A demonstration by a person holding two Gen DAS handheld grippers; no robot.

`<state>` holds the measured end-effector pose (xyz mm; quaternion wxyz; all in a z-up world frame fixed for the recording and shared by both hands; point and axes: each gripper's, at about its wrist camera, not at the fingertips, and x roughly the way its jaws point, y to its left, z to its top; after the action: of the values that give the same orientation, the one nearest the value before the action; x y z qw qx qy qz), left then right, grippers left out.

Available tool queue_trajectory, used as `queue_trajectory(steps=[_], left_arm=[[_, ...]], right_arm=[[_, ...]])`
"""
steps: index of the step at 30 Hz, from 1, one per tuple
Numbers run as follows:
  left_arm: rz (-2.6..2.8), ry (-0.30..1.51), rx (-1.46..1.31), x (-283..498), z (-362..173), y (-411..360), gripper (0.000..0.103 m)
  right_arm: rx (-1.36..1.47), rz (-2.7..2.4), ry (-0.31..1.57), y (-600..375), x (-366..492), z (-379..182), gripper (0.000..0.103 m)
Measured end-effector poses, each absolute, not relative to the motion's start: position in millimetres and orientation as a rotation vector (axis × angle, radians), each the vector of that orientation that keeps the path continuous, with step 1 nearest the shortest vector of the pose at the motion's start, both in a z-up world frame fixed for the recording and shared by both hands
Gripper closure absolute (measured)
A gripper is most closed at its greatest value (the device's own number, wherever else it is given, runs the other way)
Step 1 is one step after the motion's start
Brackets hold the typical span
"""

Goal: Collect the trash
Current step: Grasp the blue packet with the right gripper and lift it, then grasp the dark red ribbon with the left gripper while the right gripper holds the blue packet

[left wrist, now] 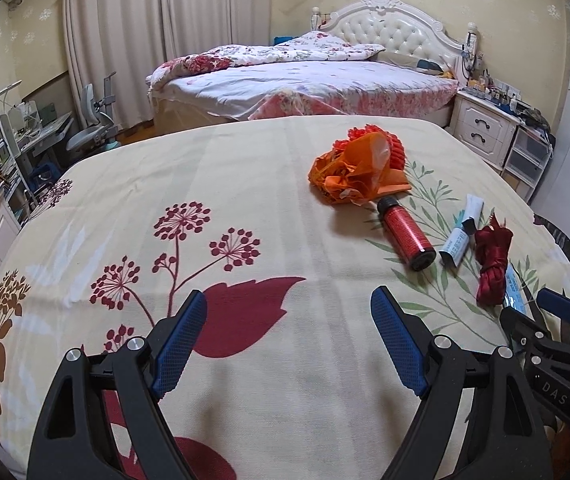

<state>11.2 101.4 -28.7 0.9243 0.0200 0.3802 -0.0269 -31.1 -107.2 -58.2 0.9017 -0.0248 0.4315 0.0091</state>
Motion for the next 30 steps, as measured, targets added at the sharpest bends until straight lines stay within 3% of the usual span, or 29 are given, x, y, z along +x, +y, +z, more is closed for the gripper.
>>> queue_trajectory(steps=[5,11,30], left_arm=[[-0.073,0.786,0.05,12.6,-28.8,90.0,0.022],[-0.099,0.795,0.057,13.5,-29.3,74.1,0.022],[-0.243,0.791,0.148,18.6,-30.3,-13.8,0.022]], right_arm=[[-0.05,0.019,0.886,-112.5,-30.0,-57.1,0.059],[-0.057,0.025,0.874,-120.9,-29.6,-56.1,0.083],[0.01,-0.053,0.841,-186.5,-25.6,-57.0,0.085]])
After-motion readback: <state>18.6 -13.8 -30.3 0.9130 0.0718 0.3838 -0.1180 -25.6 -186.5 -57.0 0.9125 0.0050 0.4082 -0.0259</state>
